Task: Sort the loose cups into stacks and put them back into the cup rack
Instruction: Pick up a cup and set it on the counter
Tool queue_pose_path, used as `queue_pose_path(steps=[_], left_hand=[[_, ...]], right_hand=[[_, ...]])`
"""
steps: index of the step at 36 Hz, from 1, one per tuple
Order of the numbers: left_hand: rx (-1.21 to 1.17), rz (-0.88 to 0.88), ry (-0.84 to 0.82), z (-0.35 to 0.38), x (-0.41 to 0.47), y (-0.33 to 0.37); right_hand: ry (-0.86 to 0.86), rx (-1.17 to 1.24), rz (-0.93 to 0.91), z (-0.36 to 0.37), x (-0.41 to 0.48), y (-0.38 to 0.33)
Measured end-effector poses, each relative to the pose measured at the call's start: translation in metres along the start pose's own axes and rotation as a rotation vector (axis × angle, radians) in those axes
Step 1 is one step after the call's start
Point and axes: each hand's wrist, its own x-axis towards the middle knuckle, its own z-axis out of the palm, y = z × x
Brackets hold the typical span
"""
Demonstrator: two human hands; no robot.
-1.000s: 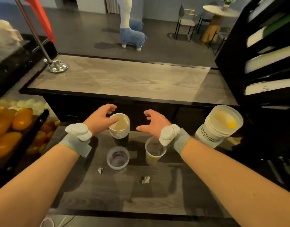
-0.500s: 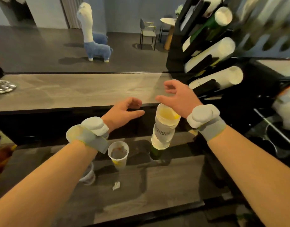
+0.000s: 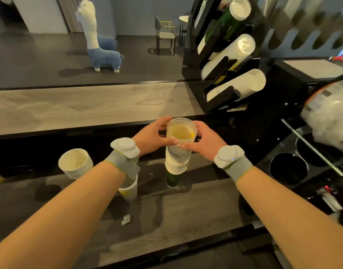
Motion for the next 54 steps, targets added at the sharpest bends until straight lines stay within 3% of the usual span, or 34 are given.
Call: queue_pose_path(steps=[10,22,31,43,54], left_hand=[[-0.013,0.054,0.054,-0.007,0.001,0.004],[-0.255,0.223,0.124,-0.056,-0.016,0.054],[-0.292,0.252,0.211,-0.084,-0.035,0.06],[-0.259,0.153,0.228,-0.099,-0.063,0.023],[-0.137,-0.054,0.192,-0.09,-0.101,-0.064]], right_hand=[[0.066,0.033,-0.073,-0.001,0.006,-0.008],[0.173,0.063,-0.313,-0.033,0.007,-0.082],[0.125,0.027,-0.387,-0.031,0.009,-0.116],[0.033,0.091,-0.258,0.01,0.003,-0.121],[-0.115,0.142,-0.121,0.108,0.007,-0.079]])
